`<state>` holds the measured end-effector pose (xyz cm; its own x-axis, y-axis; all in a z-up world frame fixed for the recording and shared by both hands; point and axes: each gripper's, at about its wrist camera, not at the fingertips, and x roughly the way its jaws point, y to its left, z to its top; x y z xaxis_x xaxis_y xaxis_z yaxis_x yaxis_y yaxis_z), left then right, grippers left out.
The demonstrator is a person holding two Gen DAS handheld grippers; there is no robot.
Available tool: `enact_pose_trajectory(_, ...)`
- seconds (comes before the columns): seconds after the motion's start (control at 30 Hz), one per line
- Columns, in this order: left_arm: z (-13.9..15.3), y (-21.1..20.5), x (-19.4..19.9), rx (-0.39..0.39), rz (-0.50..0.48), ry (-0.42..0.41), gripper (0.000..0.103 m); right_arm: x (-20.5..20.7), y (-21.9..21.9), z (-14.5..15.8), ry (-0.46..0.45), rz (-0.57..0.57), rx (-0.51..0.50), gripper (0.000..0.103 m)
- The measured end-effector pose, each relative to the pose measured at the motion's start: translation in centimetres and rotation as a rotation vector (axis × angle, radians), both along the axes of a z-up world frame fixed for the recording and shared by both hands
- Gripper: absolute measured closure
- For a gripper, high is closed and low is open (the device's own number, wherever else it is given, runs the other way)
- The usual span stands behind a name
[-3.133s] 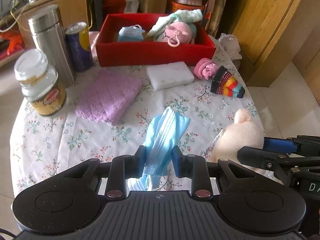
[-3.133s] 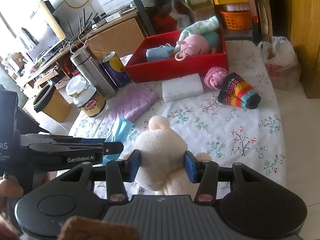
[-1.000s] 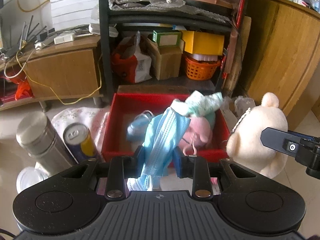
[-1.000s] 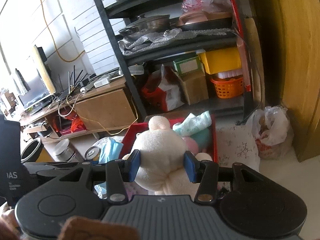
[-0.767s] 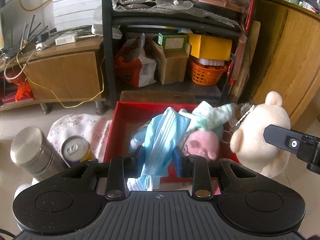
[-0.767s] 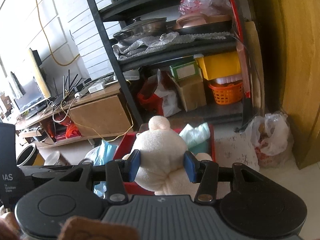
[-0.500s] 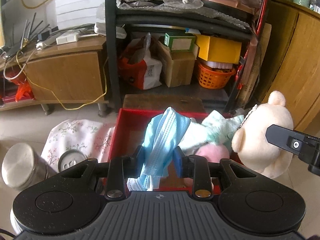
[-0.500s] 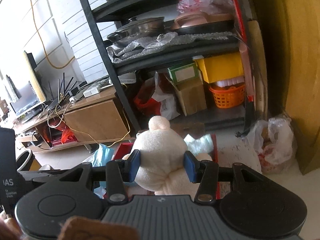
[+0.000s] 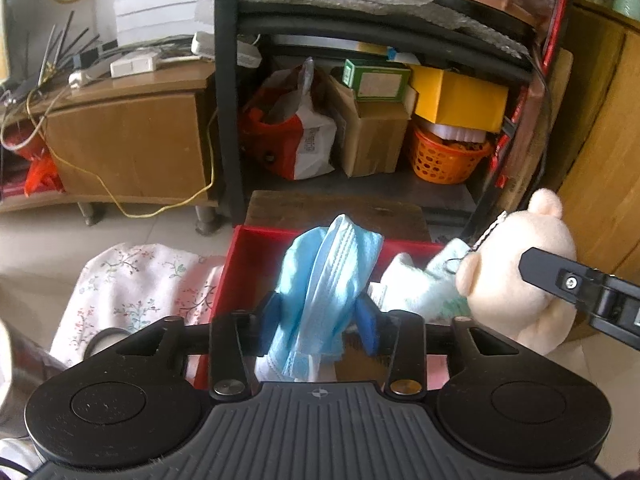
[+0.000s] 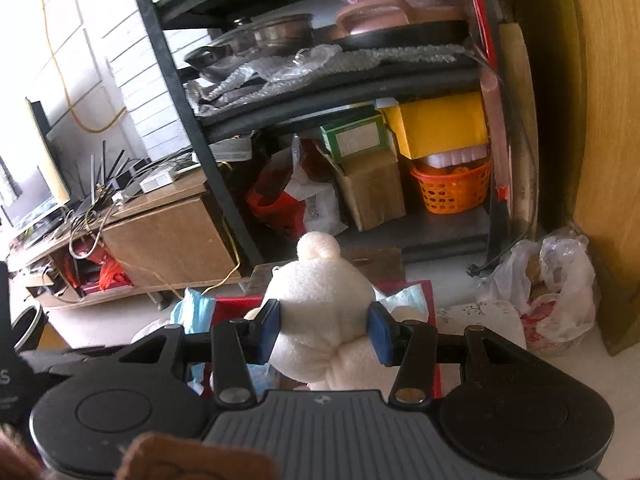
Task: Organize soft objects
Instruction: 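Carry the masks and teddy bear with both tools over the red box, then open the left tool over the box while the right tool drops the teddy bear in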
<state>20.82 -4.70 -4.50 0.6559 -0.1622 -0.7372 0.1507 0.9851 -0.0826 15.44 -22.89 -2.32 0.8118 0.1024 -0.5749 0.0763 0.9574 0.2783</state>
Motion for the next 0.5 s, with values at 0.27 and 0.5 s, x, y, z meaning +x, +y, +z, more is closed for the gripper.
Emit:
enact_pose_trajectory(0.27,-0.6,-0.2,0.9,-0.001,0.016,-0.010,0.028,1.7,0.1,-1.8,0.005,0.024,-0.005,0.071)
enact_pose_trajectory(0.5,-0.2,0.4,0.6,0.013,0.027,0.007,0.027,1.7,-0.8,-1.7,-0.011,0.071,0.207,0.068)
